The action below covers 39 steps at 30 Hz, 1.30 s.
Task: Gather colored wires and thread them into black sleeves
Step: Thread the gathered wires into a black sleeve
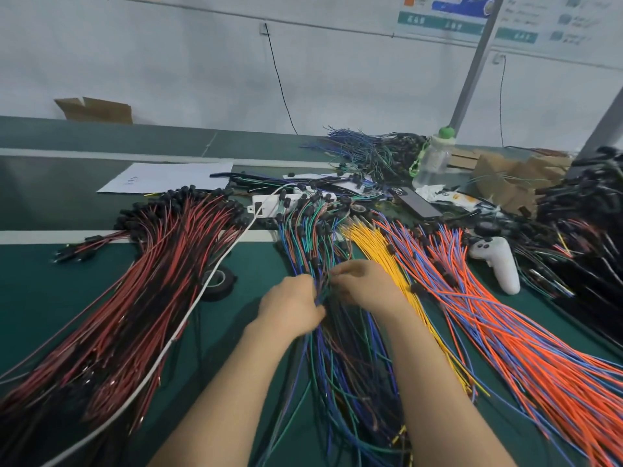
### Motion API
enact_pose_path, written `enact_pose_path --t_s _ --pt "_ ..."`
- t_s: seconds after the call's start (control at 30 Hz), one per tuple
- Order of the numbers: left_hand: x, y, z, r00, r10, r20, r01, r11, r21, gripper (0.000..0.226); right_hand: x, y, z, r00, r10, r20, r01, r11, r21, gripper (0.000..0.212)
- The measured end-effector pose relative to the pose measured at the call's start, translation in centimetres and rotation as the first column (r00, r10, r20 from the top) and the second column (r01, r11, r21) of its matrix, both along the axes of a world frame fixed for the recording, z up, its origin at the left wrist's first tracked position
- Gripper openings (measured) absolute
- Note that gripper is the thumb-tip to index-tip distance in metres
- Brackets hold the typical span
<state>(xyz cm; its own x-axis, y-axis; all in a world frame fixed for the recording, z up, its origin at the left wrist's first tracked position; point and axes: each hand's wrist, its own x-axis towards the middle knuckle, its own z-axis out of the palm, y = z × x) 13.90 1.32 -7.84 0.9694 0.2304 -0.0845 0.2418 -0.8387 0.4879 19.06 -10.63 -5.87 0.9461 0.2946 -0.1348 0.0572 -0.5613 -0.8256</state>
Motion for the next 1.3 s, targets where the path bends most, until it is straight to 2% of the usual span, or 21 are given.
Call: enact_pose_path --t_s 0.03,0.1,0.17,0.23,0.3,0.4,0.47,0.5,0.53,0.6,0.63,0.67,0.7,0.73,0.83,0.97,1.2,1.27,1.3 --pt "0.0 0.5 0.4 1.0 0.021 -0.002 -0.021 0.975 -0.22 0.008 0.1 -0.3 -0.1 0.998 -0.064 -0.022 0.066 0.99 0.127 0.013" --pt "-0.2 1.7 1.6 0.994 0.105 -0.015 -0.092 0.778 -0.622 0.019 0.3 -1.0 -0.1 0.98 -0.19 -0.056 0.198 0.921 0.336 0.014" --pt "-0.6 3.0 3.2 0.979 0.195 0.062 -0.062 0.569 -0.82 0.022 0.6 -1.8 0.2 0.946 -0.313 -0.081 0.308 0.795 0.522 0.016" --pt "-1.0 3.8 5.0 0.954 0.255 0.16 0.044 0.407 -0.912 0.027 1.0 -2.3 0.7 0.906 -0.407 -0.118 0.377 0.647 0.663 0.017" --pt "-0.9 4.0 6.9 0.925 0.273 0.263 0.191 0.263 -0.946 0.031 1.1 -2.4 1.2 0.898 -0.418 -0.14 0.379 0.57 0.729 0.014" --pt "-0.4 3.1 8.6 0.898 0.294 0.328 0.343 0.002 -0.939 0.031 1.1 -1.0 1.3 0.947 -0.248 -0.206 0.313 0.56 0.767 0.02" --pt "0.1 1.6 8.2 0.928 0.241 0.284 0.315 -0.1 -0.944 0.031 1.1 0.6 1.3 0.971 -0.057 -0.232 0.22 0.59 0.777 0.037" --pt "0.2 0.7 7.4 0.949 0.193 0.247 0.268 -0.089 -0.959 0.03 1.2 1.3 1.1 0.973 0.018 -0.232 0.174 0.61 0.773 0.042" --pt "0.1 -0.3 6.2 0.968 0.146 0.205 0.211 -0.026 -0.977 0.03 1.4 1.9 1.0 0.973 0.053 -0.226 0.145 0.621 0.77 0.045" --pt "0.1 -1.4 3.4 0.989 0.074 0.126 0.105 0.24 -0.965 0.028 1.8 1.8 0.9 0.987 0.022 -0.158 0.102 0.674 0.731 0.044" --pt "0.3 -1.5 2.2 0.993 0.05 0.104 0.077 0.375 -0.924 0.028 1.8 1.6 0.8 0.995 -0.028 -0.093 0.083 0.744 0.663 0.039" --pt "0.5 -1.4 1.4 0.995 0.036 0.093 0.066 0.455 -0.888 0.029 1.8 1.3 0.5 0.997 -0.076 -0.02 0.074 0.82 0.567 0.034" --pt "0.7 -1.2 0.8 0.996 0.029 0.082 0.058 0.476 -0.878 0.029 1.8 0.8 -0.1 0.996 -0.079 0.029 0.054 0.866 0.496 0.032" --pt "0.8 -1.0 0.5 0.997 0.032 0.072 0.05 0.453 -0.89 0.029 1.7 1.0 -0.8 0.997 -0.064 0.046 0.036 0.884 0.466 0.03" --pt "1.1 -0.5 -0.2 0.993 0.083 0.08 0.048 0.336 -0.941 0.025 1.0 1.0 -2.4 0.999 0.0 -0.044 0.024 0.846 0.533 0.017" --pt "1.1 0.2 -1.8 0.987 0.121 0.109 0.069 0.298 -0.952 0.021 1.3 1.2 -3.2 0.997 0.027 0.072 -0.054 0.906 0.419 0.014" --pt "0.7 0.5 -2.3 0.972 0.217 0.091 0.068 0.108 -0.992 0.025 1.9 1.7 -3.6 0.975 -0.155 0.156 0.085 0.92 0.384 0.007" --pt "0.5 0.5 -2.3 0.972 0.215 0.094 0.074 0.1 -0.992 0.023 1.7 1.6 -3.7 0.981 -0.136 0.14 0.07 0.914 0.4 0.007" --pt "0.5 0.5 -2.4 0.974 0.206 0.1 0.074 0.132 -0.988 0.022 1.6 1.6 -3.6 0.981 -0.128 0.143 0.063 0.917 0.394 0.009"
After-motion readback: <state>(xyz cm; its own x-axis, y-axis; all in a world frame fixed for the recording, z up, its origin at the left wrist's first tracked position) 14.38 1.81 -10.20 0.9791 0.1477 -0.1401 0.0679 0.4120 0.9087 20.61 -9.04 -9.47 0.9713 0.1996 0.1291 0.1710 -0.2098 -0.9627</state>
